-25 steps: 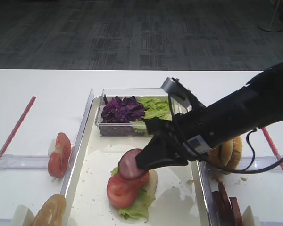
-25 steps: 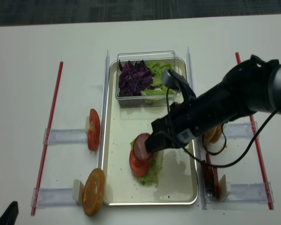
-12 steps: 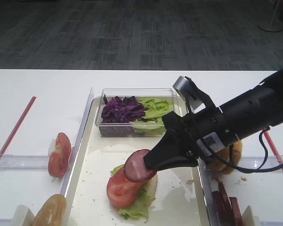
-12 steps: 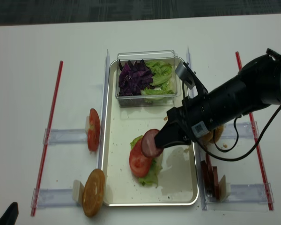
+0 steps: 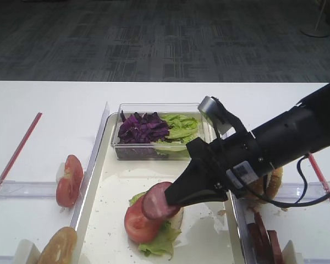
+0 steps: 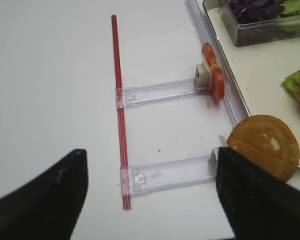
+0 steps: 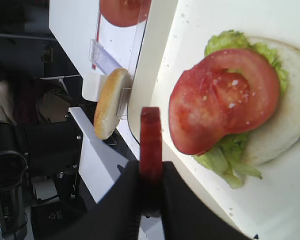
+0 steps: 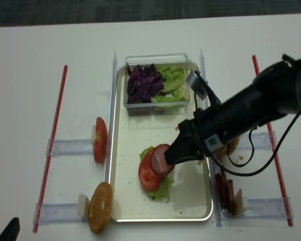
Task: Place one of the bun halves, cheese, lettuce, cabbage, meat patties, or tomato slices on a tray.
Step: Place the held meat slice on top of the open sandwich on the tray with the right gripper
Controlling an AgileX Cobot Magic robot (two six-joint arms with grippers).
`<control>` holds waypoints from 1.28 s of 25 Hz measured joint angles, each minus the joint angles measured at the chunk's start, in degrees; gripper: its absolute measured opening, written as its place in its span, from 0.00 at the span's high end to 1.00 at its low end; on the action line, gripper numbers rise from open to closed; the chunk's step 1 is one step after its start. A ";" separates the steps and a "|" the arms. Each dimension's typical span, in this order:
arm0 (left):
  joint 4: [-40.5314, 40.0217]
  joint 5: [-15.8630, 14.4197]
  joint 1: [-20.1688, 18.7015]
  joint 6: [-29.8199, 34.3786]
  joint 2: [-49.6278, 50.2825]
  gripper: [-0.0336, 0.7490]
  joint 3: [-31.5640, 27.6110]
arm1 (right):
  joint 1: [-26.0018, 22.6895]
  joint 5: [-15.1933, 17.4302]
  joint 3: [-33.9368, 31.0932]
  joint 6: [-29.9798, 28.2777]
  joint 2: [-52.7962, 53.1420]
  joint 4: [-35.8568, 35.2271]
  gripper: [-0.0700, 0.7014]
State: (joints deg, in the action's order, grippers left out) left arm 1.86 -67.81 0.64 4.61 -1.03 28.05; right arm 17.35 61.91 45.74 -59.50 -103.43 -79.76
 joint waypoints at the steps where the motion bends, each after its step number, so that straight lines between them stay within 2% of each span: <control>1: 0.00 0.00 0.00 0.00 0.00 0.33 0.00 | 0.40 -0.11 0.00 -0.27 -0.28 -0.24 0.74; 5: 0.00 0.00 0.00 0.00 0.00 0.33 0.00 | 2.12 -0.48 0.00 -2.14 -1.61 -2.23 0.74; 10: 0.00 0.00 0.00 0.00 0.00 0.33 0.00 | 2.51 -4.59 0.00 -2.74 -2.00 -3.15 0.74; 13: 0.00 0.00 0.00 0.00 0.00 0.33 0.00 | 2.51 -5.76 0.00 -3.02 -2.24 -3.15 0.74; 17: 0.00 0.00 0.00 0.00 0.00 0.33 0.00 | 2.51 -5.37 0.00 -4.02 -3.55 -3.68 0.74; 21: 0.00 0.00 0.00 0.00 0.00 0.33 0.00 | 2.51 -3.47 0.00 -5.19 -4.76 -5.98 0.74; 32: 0.00 0.00 0.00 0.00 0.00 0.33 0.00 | 2.51 -3.37 0.00 -6.27 -8.16 -7.43 0.74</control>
State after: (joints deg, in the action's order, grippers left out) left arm 1.86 -67.81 0.64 4.61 -1.03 28.05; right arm 19.87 58.55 45.74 -65.77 -111.60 -87.19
